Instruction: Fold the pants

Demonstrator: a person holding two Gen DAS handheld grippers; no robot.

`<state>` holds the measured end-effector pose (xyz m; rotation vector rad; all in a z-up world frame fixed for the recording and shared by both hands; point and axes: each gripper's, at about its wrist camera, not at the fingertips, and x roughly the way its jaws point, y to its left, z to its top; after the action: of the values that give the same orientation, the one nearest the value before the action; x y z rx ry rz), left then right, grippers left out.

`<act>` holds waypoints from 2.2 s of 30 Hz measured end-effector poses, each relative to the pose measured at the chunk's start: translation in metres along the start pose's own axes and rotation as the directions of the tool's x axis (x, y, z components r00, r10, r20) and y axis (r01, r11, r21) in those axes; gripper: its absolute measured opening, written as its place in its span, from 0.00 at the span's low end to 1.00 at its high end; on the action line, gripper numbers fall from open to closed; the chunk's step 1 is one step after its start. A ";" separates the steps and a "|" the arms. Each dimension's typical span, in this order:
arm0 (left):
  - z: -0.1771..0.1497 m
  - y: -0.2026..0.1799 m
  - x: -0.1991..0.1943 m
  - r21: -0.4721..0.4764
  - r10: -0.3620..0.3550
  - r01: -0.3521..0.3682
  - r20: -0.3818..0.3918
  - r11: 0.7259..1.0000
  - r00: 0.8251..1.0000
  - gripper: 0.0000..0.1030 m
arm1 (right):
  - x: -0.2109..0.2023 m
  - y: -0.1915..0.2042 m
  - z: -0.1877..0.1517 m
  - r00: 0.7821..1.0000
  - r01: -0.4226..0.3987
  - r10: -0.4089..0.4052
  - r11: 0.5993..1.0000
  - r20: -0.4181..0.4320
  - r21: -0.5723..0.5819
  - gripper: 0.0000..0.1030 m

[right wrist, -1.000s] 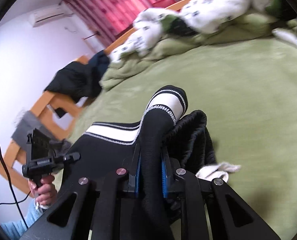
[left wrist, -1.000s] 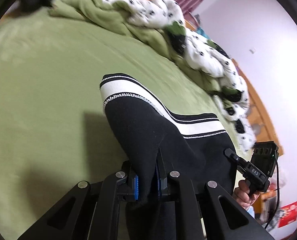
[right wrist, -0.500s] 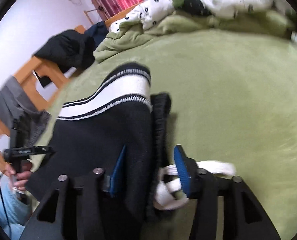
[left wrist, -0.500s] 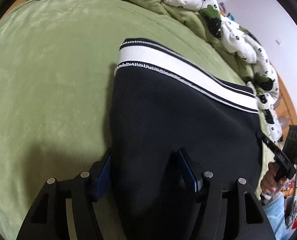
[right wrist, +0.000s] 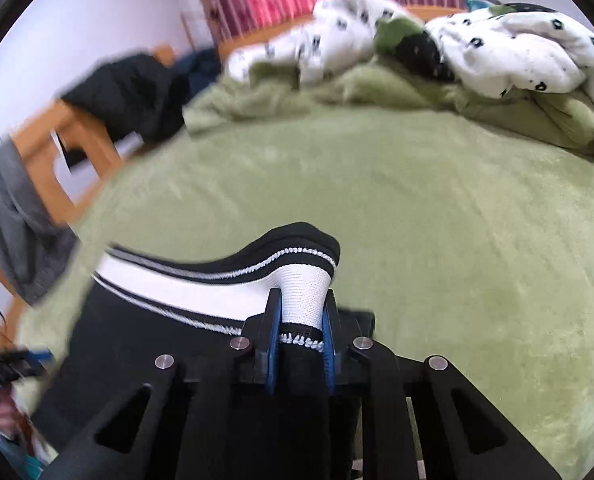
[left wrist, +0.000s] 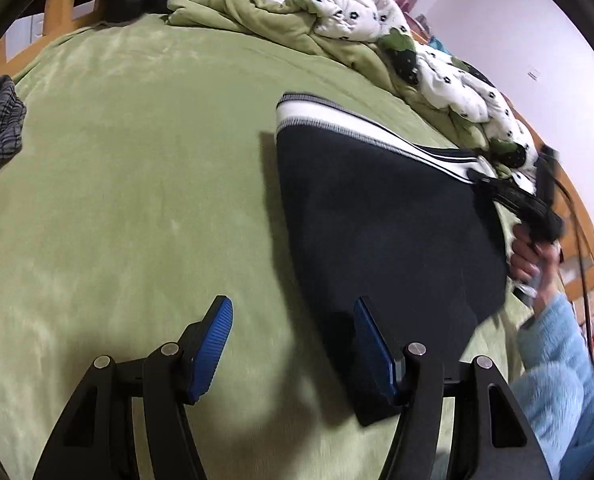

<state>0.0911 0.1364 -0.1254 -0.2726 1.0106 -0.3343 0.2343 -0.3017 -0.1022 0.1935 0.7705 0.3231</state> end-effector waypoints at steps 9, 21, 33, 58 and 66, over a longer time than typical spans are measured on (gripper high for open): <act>-0.041 -0.033 -0.022 0.191 -0.017 0.022 -0.027 0.981 0.999 0.59 | -0.014 -0.013 -0.013 0.984 0.176 -0.171 0.980 -0.052 0.096 0.48; -0.070 -0.084 0.014 0.425 0.141 -0.122 -0.011 0.897 0.990 0.59 | -0.103 0.040 -0.037 0.987 0.128 -0.113 0.983 -0.115 0.133 0.48; -0.073 -0.045 0.015 0.175 0.120 -0.130 0.070 0.976 0.990 0.21 | -0.100 0.052 -0.066 0.980 0.082 -0.044 0.978 -0.194 0.194 0.46; -0.025 -0.083 0.022 0.138 0.129 -0.131 0.022 0.982 0.991 0.54 | -0.075 0.089 -0.071 0.941 0.074 -0.063 0.997 -0.333 0.022 0.46; -0.036 -0.077 0.012 0.207 0.127 -0.133 0.041 0.969 0.991 0.54 | -0.077 0.061 -0.066 0.979 -0.076 0.063 0.995 -0.193 -0.061 0.46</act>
<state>0.0548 0.0591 -0.1238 -0.0203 0.9525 -0.3141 0.1226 -0.2685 -0.0806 0.1266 0.9429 0.4379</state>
